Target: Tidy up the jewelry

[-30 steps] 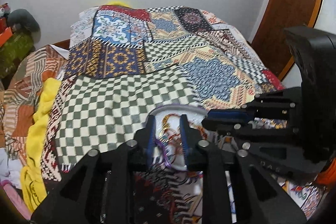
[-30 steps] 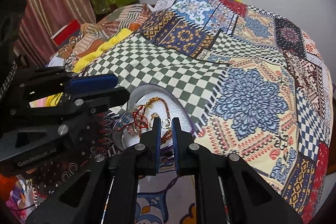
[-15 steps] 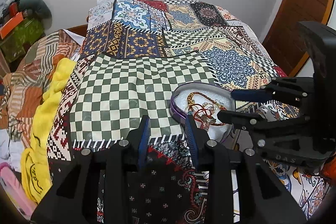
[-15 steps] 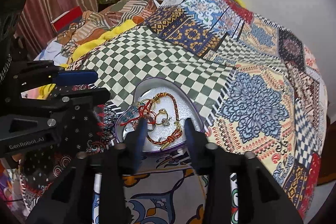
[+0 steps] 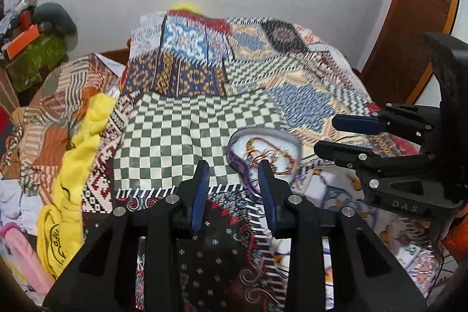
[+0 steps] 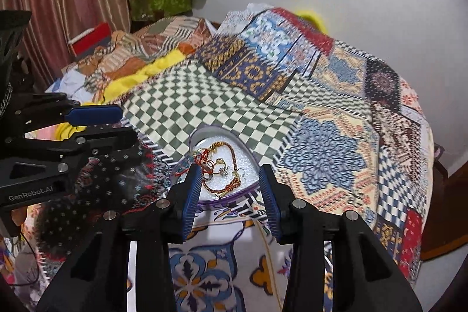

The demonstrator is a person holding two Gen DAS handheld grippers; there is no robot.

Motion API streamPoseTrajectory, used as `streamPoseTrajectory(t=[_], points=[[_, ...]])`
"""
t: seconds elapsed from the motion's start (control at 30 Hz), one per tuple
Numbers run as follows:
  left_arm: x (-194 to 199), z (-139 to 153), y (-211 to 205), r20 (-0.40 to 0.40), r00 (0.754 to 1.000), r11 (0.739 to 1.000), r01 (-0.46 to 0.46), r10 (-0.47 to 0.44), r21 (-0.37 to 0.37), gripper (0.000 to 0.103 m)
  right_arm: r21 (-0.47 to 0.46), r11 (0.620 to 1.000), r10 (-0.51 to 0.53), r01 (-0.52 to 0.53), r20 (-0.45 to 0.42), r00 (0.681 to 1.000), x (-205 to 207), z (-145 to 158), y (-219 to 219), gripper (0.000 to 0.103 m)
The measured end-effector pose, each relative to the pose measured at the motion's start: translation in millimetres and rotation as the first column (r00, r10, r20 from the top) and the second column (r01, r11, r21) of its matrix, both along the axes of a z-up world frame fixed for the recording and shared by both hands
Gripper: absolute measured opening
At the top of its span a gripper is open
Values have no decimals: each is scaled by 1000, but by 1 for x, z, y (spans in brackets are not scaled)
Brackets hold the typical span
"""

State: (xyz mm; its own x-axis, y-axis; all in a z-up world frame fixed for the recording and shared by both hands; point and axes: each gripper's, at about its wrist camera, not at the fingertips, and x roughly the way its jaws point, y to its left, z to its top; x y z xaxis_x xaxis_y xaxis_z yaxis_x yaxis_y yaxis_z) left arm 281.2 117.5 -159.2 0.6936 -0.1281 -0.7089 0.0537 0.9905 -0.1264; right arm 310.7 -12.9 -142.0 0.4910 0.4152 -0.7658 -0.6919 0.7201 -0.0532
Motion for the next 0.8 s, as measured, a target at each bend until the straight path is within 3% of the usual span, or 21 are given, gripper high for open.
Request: streamPoseTrajectory(t=[0.23,0.33,0.43,0.63,0.8], points=[[-51,66,-14,156,988,999,-1,-4,34,33,122,991,-66,54,96,993,-39,66,-33,37],[-80,100,-23,249,968,998,-5,-9,55,34,191,979,-98,67,160,982,-64,98,-46,37],[-118,133,-32,368,930,998,-16,-7,61,44,298,952,-139,67,228,964,-97,133,-66,37],[-178,171,-52,526,851,997,-37,0,60,51,457,888,-243,48,379,893,-165,179,-96,37],[-214,183,-66,604,796,996,-67,18,59,69,530,847,-311,36,440,842,-208,190,-109,54]])
